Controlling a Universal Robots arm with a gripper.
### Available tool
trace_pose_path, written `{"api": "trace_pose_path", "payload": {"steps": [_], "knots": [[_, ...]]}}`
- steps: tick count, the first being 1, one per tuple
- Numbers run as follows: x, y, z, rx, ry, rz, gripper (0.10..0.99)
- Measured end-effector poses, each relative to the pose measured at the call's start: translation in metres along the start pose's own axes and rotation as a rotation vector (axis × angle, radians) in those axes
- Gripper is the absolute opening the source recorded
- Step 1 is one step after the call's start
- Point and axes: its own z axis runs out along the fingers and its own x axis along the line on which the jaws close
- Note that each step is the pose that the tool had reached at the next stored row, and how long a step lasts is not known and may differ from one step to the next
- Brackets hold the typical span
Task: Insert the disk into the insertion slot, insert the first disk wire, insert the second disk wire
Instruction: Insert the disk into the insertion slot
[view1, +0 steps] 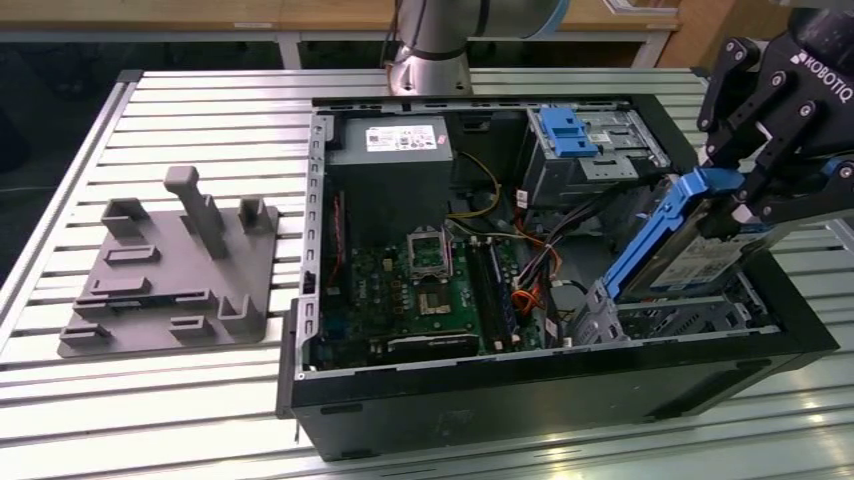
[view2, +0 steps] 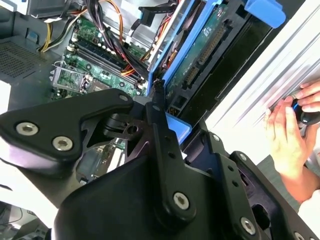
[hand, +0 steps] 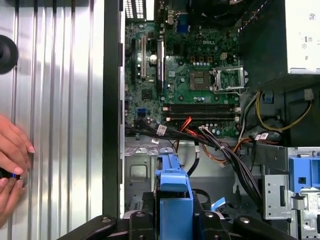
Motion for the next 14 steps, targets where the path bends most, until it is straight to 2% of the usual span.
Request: {"api": "trace_pose_path", "payload": {"steps": [14], "knots": [[0.0012,-0.0023,0.0253,0.000,-0.0005,0.007,0.365]]}}
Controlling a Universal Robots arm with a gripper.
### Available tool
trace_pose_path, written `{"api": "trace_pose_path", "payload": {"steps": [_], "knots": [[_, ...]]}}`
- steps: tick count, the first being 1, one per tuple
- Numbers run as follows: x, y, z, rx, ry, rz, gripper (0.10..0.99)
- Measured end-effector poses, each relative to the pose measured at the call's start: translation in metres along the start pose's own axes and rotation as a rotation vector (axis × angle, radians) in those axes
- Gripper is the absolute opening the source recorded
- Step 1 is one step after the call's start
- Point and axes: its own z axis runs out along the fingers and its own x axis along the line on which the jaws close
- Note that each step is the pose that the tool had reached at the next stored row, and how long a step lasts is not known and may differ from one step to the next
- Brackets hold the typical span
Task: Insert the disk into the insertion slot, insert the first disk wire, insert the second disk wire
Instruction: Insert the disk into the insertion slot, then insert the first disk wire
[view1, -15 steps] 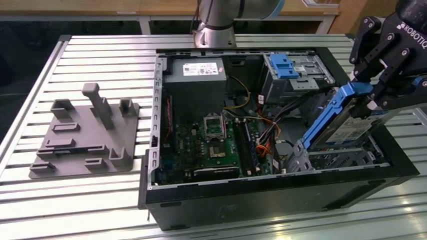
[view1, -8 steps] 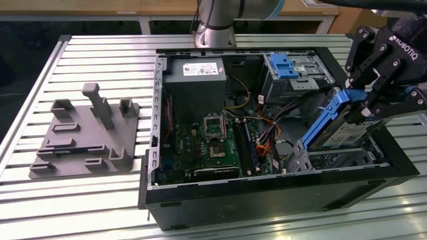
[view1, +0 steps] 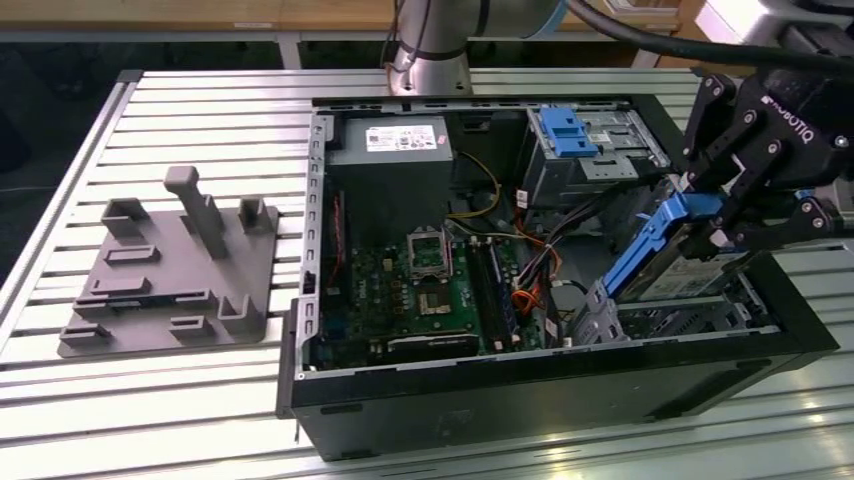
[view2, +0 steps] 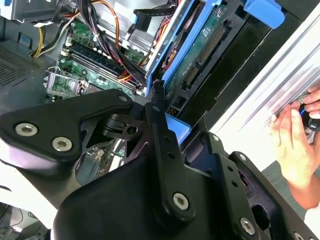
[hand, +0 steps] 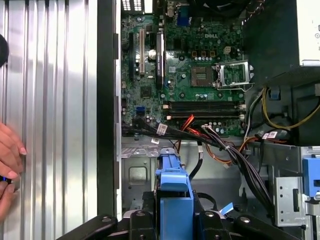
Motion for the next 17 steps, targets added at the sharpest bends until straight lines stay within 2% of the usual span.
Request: {"api": "trace_pose_path", "payload": {"steps": [4,5,6,7,17], "knots": [[0.0002,-0.0005,0.0057,0.000,0.0003,0.000,0.373],[0.0002,-0.0005,0.0059,0.000,0.0005,0.000,0.431],[0.0002,-0.0005,0.0061,0.000,0.0004,0.000,0.431],[0.0003,-0.0005,0.0062,0.000,0.0004,0.000,0.498],[0.0003,-0.0005,0.0067,0.000,0.0001,0.000,0.498]]}}
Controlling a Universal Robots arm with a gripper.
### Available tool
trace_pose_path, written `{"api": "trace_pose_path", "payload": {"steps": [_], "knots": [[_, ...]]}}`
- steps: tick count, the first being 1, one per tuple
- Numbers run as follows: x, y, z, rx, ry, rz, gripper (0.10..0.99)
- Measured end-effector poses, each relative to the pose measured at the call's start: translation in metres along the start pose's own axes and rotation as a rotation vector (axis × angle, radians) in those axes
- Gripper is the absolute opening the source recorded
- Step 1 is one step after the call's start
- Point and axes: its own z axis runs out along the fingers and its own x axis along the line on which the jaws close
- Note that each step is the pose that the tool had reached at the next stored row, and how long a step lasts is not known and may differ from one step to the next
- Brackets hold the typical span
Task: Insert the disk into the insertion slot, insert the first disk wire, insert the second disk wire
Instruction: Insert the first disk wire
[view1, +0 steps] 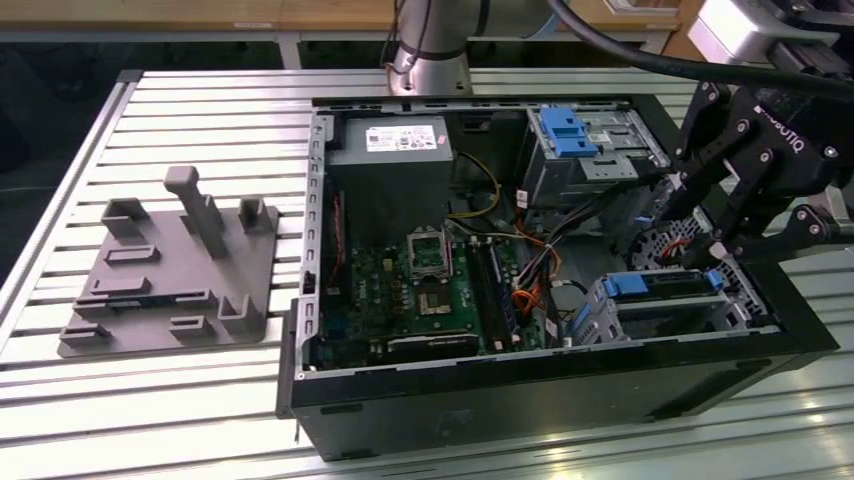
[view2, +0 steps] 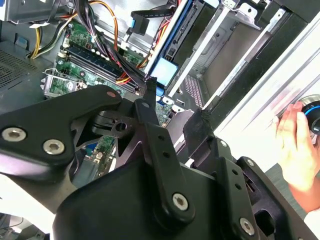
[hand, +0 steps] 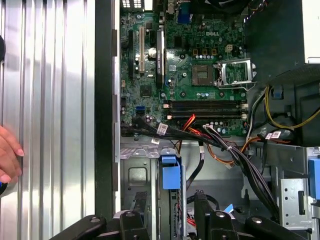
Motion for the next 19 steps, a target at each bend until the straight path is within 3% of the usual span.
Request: {"api": "trace_pose_path", "payload": {"steps": [8,9,12,13,14,16,17,19], "knots": [[0.0000,0.0000,0.0003,0.000,-0.0001,0.000,0.498],[0.0000,0.0001,0.0004,0.007,-0.0005,0.000,0.498],[0.0002,0.0012,0.0004,0.056,-0.0059,-0.003,0.498],[0.0002,0.0013,0.0005,0.066,-0.0091,-0.004,0.498],[0.0002,0.0012,0.0007,0.068,-0.0132,-0.003,0.498],[0.0009,0.0012,0.0015,0.068,-0.0291,-0.003,0.498],[0.0009,0.0008,0.0027,0.067,-0.0323,-0.003,0.498],[0.0009,0.0004,0.0032,0.064,-0.0286,-0.003,0.498]]}}
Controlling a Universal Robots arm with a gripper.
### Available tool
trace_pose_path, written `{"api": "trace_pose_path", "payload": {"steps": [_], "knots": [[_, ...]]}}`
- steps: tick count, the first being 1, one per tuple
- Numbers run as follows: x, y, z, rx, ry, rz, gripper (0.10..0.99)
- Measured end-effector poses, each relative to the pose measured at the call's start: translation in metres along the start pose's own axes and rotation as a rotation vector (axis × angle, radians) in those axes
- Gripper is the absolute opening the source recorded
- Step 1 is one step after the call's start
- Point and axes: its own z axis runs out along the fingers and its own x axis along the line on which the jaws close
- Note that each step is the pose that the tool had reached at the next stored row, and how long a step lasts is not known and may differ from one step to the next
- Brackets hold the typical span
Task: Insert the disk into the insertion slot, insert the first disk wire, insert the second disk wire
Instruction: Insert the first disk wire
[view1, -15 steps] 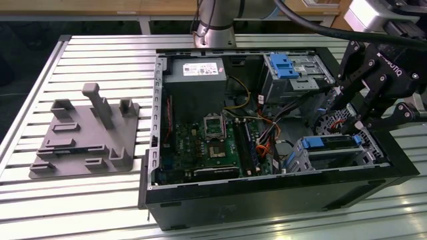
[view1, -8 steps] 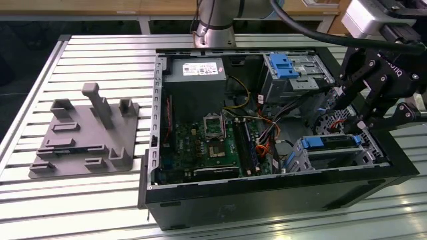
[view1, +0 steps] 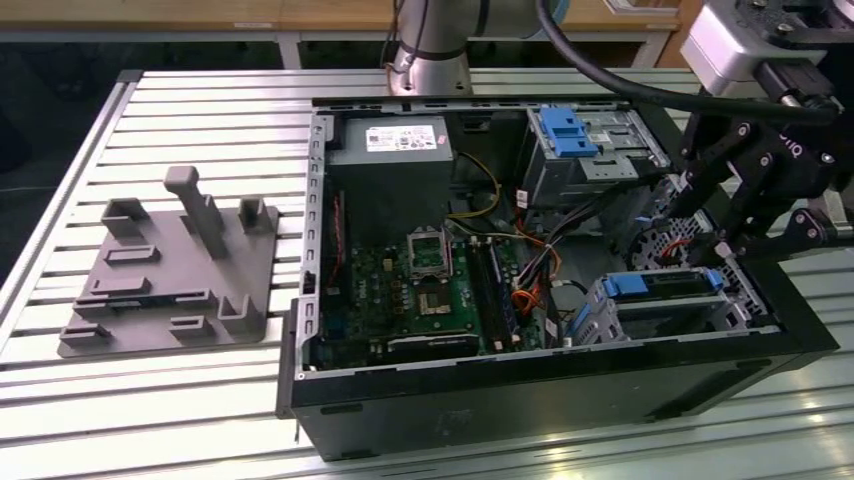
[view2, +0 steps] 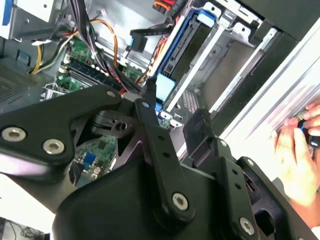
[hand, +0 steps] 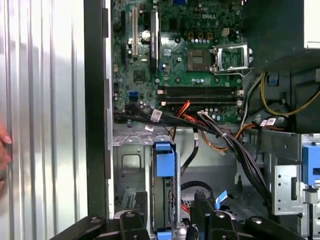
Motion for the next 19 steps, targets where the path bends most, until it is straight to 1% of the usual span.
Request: {"api": "trace_pose_path", "payload": {"steps": [1,4,7,10,11,12,14,15,16,19], "knots": [[0.0000,0.0000,0.0001,0.000,0.0030,0.000,0.498],[-0.0001,-0.0001,0.0007,0.000,0.0026,-0.001,0.498],[-0.0011,-0.0018,0.0021,0.000,0.0039,-0.008,0.498],[-0.0035,-0.0043,0.0044,-0.001,0.0091,-0.012,0.498],[-0.0047,-0.0060,0.0051,-0.002,0.0150,-0.011,0.498],[-0.0058,-0.0073,0.0056,-0.003,0.0230,-0.011,0.498],[-0.0080,-0.0100,0.0065,-0.007,0.0399,-0.011,0.498],[-0.0088,-0.0115,0.0068,-0.010,0.0488,-0.011,0.498],[-0.0097,-0.0133,0.0070,-0.013,0.0529,-0.011,0.498],[-0.0114,-0.0227,0.0074,-0.022,0.0538,-0.010,0.498]]}}
